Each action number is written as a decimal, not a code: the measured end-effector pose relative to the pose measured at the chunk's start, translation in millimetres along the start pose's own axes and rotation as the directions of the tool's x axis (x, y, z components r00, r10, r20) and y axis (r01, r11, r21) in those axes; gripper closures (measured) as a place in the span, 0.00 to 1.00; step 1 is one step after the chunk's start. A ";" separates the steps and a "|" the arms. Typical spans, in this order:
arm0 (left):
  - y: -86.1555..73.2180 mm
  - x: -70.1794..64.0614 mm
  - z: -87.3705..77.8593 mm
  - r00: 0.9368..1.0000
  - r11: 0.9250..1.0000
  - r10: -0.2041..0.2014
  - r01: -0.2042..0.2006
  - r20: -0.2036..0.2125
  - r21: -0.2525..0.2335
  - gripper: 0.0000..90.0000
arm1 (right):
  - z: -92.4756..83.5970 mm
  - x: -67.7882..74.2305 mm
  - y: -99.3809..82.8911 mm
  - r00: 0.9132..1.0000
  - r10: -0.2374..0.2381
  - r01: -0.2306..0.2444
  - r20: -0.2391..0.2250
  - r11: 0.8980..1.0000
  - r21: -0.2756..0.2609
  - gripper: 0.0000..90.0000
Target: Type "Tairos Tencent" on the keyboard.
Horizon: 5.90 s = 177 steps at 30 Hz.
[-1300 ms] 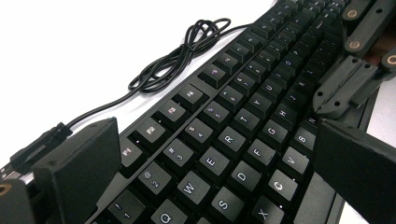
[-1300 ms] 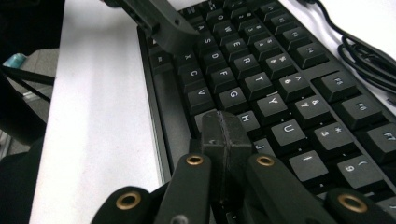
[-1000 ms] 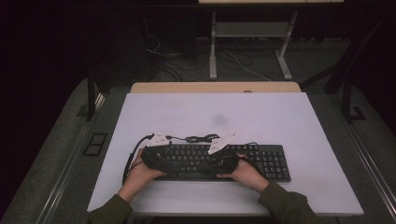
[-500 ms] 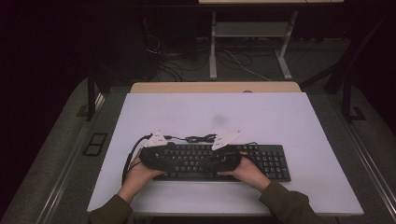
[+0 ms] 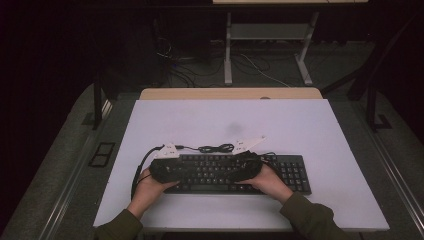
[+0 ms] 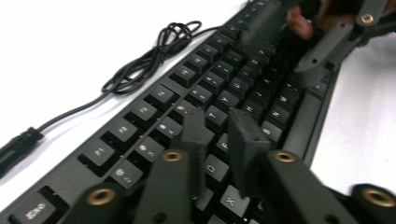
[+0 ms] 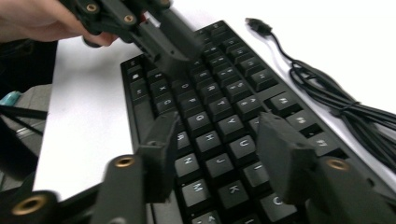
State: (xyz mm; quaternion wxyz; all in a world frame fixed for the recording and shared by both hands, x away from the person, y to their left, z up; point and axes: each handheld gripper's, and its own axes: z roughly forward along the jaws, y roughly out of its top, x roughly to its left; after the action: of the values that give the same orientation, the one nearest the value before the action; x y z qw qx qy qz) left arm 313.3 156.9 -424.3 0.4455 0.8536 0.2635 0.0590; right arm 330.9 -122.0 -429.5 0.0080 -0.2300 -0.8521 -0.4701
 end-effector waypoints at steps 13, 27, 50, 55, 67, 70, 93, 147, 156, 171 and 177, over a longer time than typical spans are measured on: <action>-2.2 -4.3 5.2 0.997 0.998 0.012 -0.016 0.074 0.053 0.99 | -3.7 -6.0 -0.7 0.999 0.016 -0.015 0.036 1.000 -0.026 0.38; -4.7 -6.3 11.5 0.995 0.995 0.028 -0.038 0.099 0.097 0.99 | -3.3 -6.3 -1.0 0.999 0.017 -0.016 0.038 1.000 -0.024 0.37; -3.6 -8.3 11.6 0.995 0.994 0.037 -0.047 0.092 0.104 0.99 | -5.0 -7.1 -0.5 0.999 0.016 -0.015 0.044 0.999 -0.029 0.37; -1.4 -8.3 9.3 0.995 0.994 0.045 -0.053 0.085 0.096 0.99 | -5.5 -7.2 -0.4 0.999 0.017 -0.016 0.045 0.999 -0.031 0.37; 1.9 -0.2 2.5 0.999 0.998 0.017 -0.019 0.046 0.057 0.99 | -4.8 -6.6 -0.4 0.999 0.015 -0.014 0.043 1.000 -0.027 0.37; 3.1 3.8 2.4 0.999 0.998 0.021 -0.023 0.037 0.057 0.99 | -4.1 -6.6 -0.5 0.999 0.016 -0.015 0.043 1.000 -0.027 0.37; 0.8 17.2 12.7 1.000 0.997 0.001 0.000 -0.009 0.071 0.99 | -2.4 -5.6 -0.8 0.999 0.014 -0.013 0.040 1.000 -0.022 0.37; -0.3 13.6 2.0 0.995 0.998 -0.062 0.060 -0.074 -0.025 0.29 | 12.0 11.9 -2.4 0.998 -0.057 0.060 -0.040 0.995 0.073 0.99; -0.4 13.3 1.6 0.995 0.998 -0.062 0.060 -0.074 -0.029 0.28 | 16.6 13.8 -4.5 0.997 -0.065 0.068 -0.041 0.993 0.097 0.99; 0.0 13.2 1.9 0.995 0.998 -0.060 0.058 -0.078 -0.033 0.28 | 19.6 14.7 -5.8 0.996 -0.075 0.079 -0.037 0.990 0.116 0.99; 0.5 13.2 1.9 0.995 0.998 -0.055 0.052 -0.081 -0.037 0.28 | 15.5 12.5 -4.5 0.997 -0.063 0.066 -0.033 0.993 0.093 0.94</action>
State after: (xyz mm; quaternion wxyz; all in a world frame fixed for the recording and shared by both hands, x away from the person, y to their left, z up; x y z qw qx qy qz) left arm 325.4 161.8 -426.8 0.4504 0.8353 0.3031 0.0866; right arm 321.1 -106.7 -438.8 0.0166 -0.1947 -0.8800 -0.4330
